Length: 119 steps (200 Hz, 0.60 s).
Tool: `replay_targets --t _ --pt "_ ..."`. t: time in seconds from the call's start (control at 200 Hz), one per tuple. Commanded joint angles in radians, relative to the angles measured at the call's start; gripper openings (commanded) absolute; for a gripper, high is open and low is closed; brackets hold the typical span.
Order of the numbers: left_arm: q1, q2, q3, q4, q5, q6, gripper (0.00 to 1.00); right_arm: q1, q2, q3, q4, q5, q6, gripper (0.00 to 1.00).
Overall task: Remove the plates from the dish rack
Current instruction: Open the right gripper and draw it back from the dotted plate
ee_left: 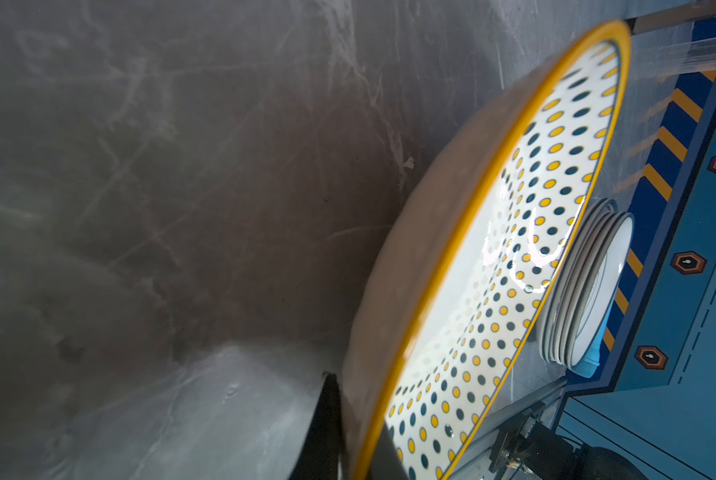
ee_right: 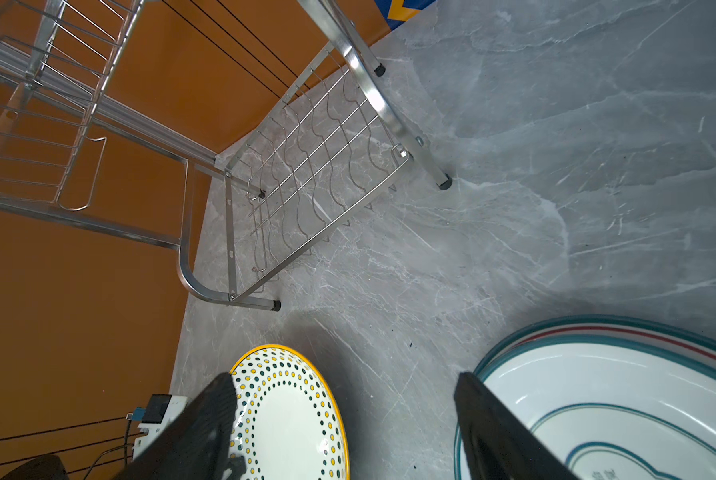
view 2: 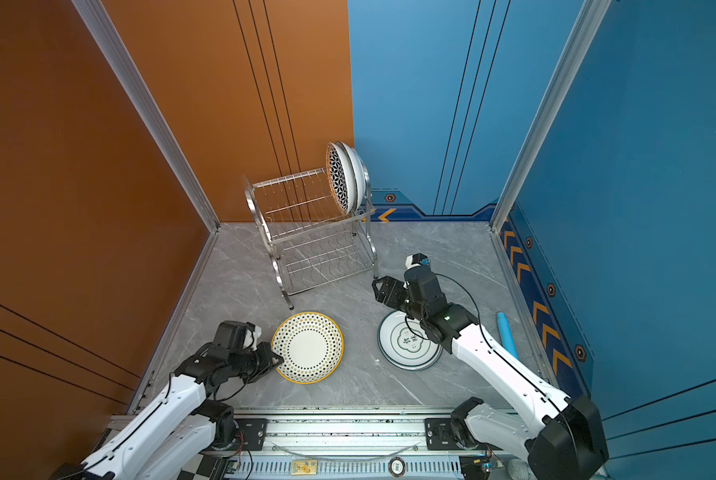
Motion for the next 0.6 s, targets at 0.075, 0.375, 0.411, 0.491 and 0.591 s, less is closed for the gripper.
replay_targets --t 0.075,0.375,0.411,0.491,0.591 --pt "0.012 0.008 0.0 0.098 0.056 0.013 0.0 -0.011 -0.032 -0.026 -0.04 0.018 -0.027 0.81" --pt "0.022 0.039 -0.02 0.113 0.045 0.021 0.02 -0.021 -0.042 -0.022 -0.049 0.0 -0.039 0.81" --pt "0.022 0.043 -0.021 0.116 0.043 0.024 0.05 -0.022 -0.046 -0.021 -0.049 -0.001 -0.04 0.81" --pt "0.023 0.049 -0.021 0.114 0.037 0.029 0.08 -0.022 -0.05 -0.022 -0.053 0.001 -0.044 0.81" --pt "0.025 0.056 -0.025 0.115 0.03 0.029 0.1 -0.027 -0.054 -0.022 -0.055 0.0 -0.046 0.81"
